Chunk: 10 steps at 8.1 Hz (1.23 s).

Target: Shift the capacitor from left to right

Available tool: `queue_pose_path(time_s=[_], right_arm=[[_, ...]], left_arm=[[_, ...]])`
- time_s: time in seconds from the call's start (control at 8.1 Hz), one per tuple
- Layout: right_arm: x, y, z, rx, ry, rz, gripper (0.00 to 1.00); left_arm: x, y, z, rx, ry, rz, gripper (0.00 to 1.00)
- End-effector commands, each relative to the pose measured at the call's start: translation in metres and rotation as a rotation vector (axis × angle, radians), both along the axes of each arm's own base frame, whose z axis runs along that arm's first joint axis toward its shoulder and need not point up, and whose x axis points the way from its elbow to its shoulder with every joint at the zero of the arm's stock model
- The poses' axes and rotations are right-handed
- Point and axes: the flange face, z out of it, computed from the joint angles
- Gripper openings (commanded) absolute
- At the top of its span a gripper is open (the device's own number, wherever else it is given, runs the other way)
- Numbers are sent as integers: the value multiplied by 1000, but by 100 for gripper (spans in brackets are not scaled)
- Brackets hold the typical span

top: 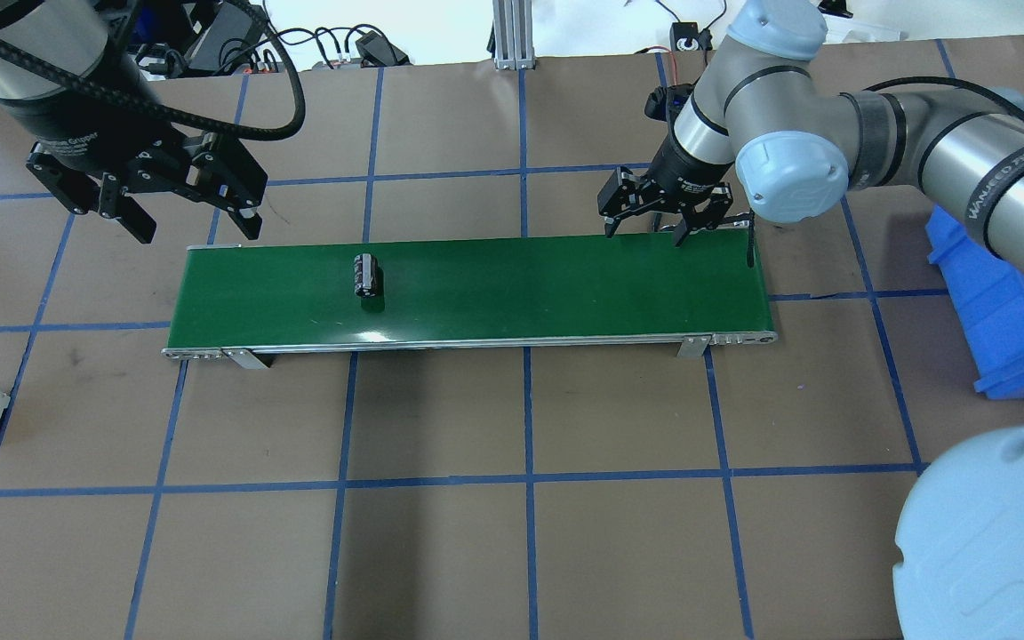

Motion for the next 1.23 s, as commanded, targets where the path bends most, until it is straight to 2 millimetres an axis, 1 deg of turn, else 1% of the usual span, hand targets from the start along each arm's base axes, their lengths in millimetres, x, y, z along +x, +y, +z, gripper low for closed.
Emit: queue_pose_path(time_s=[0.0, 0.12, 0.37, 0.62, 1.11], right_arm=[[11, 2, -2, -1, 0, 21, 100], [11, 2, -3, 0, 0, 23, 100], [11, 1, -6, -1, 0, 37, 100], [11, -1, -6, -13, -1, 37, 100], [11, -1, -6, -14, -2, 31, 100]], left_arm=[[7, -25, 28, -40, -61, -2, 100], [5, -34, 34, -52, -58, -6, 100], [4, -36, 36, -64, -54, -6, 100], [5, -48, 46, -188, -59, 3, 100], [2, -48, 45, -191, -33, 2, 100]])
